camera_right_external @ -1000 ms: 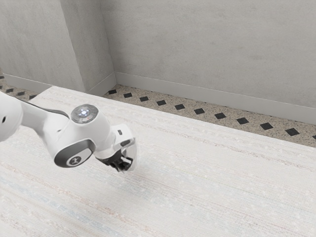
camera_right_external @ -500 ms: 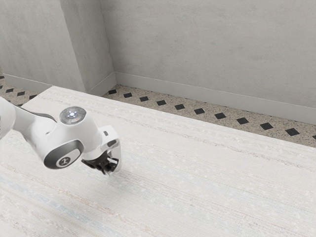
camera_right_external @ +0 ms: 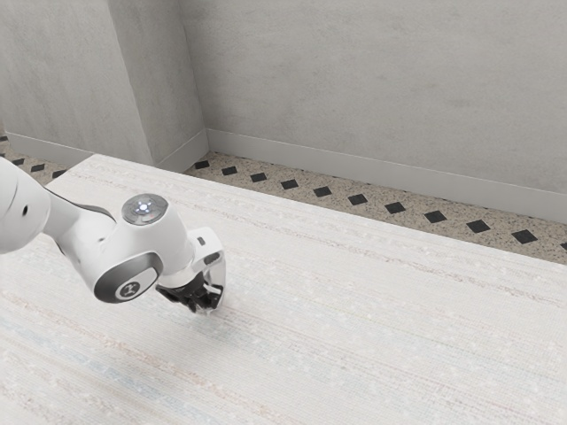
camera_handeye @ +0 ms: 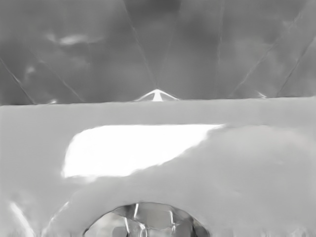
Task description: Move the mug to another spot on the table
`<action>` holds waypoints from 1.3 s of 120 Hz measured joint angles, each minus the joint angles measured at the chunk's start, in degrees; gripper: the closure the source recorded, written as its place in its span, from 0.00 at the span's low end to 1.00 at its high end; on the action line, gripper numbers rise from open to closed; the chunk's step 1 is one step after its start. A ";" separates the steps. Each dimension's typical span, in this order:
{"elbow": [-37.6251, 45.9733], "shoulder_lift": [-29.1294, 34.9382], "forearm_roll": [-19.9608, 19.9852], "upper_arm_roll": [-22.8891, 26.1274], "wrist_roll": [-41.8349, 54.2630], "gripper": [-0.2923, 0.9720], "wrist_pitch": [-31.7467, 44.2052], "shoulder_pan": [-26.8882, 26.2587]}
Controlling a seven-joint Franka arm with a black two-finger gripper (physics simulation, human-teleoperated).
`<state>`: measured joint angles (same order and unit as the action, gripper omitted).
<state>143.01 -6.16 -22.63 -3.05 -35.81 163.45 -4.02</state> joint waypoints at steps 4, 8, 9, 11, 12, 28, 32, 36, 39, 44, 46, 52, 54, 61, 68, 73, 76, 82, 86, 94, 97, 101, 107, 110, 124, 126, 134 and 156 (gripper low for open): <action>0.14 0.04 0.14 0.03 0.03 0.60 0.08 0.02; 0.38 0.17 0.26 0.16 0.00 0.55 0.14 0.09; 0.46 0.20 0.30 0.22 -0.02 0.53 0.15 0.11; 0.70 0.29 0.36 0.37 -0.07 0.51 0.18 0.13; 0.80 0.33 0.40 0.44 -0.09 0.50 0.19 0.13; 3.45 2.42 0.90 2.02 -0.74 0.38 0.13 0.06; 4.18 3.15 0.97 2.57 -1.00 0.35 0.02 0.10; 4.82 4.00 1.05 3.06 -1.30 0.34 -0.17 0.04; 5.19 4.71 1.11 3.47 -1.53 0.32 -0.43 0.03; 5.89 5.98 1.23 4.00 -1.95 0.31 -0.92 -0.15; 6.19 6.57 1.30 4.16 -2.13 0.30 -1.17 -0.28; 7.20 8.59 2.11 4.76 -2.72 0.29 -2.19 -0.58; 7.56 9.21 2.54 4.89 -2.90 0.28 -2.50 -0.72; 8.41 11.02 4.08 5.13 -3.52 0.27 -3.52 -0.55; 7.90 12.48 5.56 5.26 -4.06 0.26 -5.07 0.47; 6.32 13.00 6.32 5.31 -4.41 0.26 -6.27 1.07; 5.21 13.13 6.66 5.32 -4.59 0.25 -6.89 1.45; 3.31 13.26 7.18 5.36 -4.94 0.25 -7.92 1.87; 1.96 13.30 7.42 5.35 -5.16 0.25 -8.65 1.95; -3.80 13.24 7.78 5.36 -5.49 0.24 -12.53 1.97; -5.98 13.22 7.89 5.38 -5.51 0.24 -14.39 1.96; -8.24 13.16 8.01 5.38 -5.43 0.24 -16.72 1.92; -12.37 12.87 8.49 5.36 -5.06 0.24 -20.55 1.89; -15.19 12.38 8.95 5.35 -4.70 0.24 -22.76 1.86; -26.22 9.70 10.63 5.01 -2.03 0.23 -32.40 1.76; -28.09 9.10 10.85 4.96 -1.50 0.23 -33.85 1.81; -35.43 6.50 11.88 4.85 0.90 0.23 -39.70 2.21; -46.14 1.83 13.56 4.92 7.44 0.23 -51.65 3.39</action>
<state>96.87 -4.33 -9.07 1.87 -28.37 111.80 -0.63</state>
